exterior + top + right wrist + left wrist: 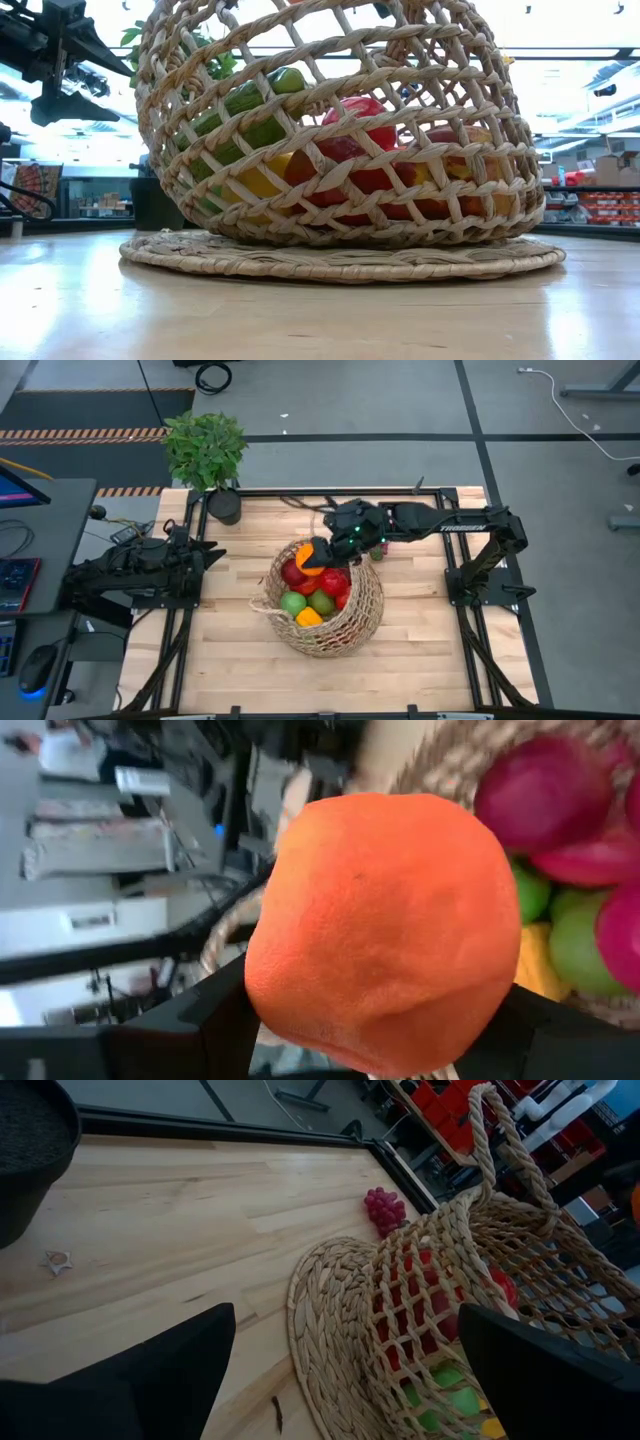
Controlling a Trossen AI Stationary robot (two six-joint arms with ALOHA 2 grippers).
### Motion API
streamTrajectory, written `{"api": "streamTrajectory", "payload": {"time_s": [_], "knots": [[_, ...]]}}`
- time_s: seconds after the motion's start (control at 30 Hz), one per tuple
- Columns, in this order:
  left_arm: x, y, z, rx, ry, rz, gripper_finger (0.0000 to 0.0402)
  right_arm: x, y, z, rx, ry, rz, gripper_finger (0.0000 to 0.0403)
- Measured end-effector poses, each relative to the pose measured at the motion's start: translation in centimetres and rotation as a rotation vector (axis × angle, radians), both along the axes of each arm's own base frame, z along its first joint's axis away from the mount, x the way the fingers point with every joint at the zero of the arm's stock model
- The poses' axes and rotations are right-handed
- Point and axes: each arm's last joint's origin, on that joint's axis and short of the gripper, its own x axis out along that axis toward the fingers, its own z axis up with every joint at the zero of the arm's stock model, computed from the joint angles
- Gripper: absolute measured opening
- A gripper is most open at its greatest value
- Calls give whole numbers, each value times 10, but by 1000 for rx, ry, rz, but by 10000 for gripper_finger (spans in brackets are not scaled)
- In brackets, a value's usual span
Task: Build produce basket
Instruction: Put the orange into the brown basket
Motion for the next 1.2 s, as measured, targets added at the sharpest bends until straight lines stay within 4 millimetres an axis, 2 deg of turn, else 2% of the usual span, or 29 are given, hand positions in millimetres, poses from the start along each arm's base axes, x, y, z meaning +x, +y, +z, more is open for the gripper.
{"api": "streamTrajectory", "payload": {"time_s": [0.2,0.3,0.43,0.63,0.87,1.2], "knots": [[0,0,0,0,1,0,390,36,9,-28,67,-38,182,264],[0,0,0,0,-4,0,390,52,11,-41,100,-3,233,264],[0,0,1,0,-8,0,390,65,12,-42,71,20,267,264],[1,0,2,1,-24,0,390,62,4,-33,-37,170,260,264],[2,0,3,1,-26,0,390,59,1,-61,-115,404,297,264],[2,0,3,1,-26,0,390,77,2,-84,-202,370,393,267]]}}
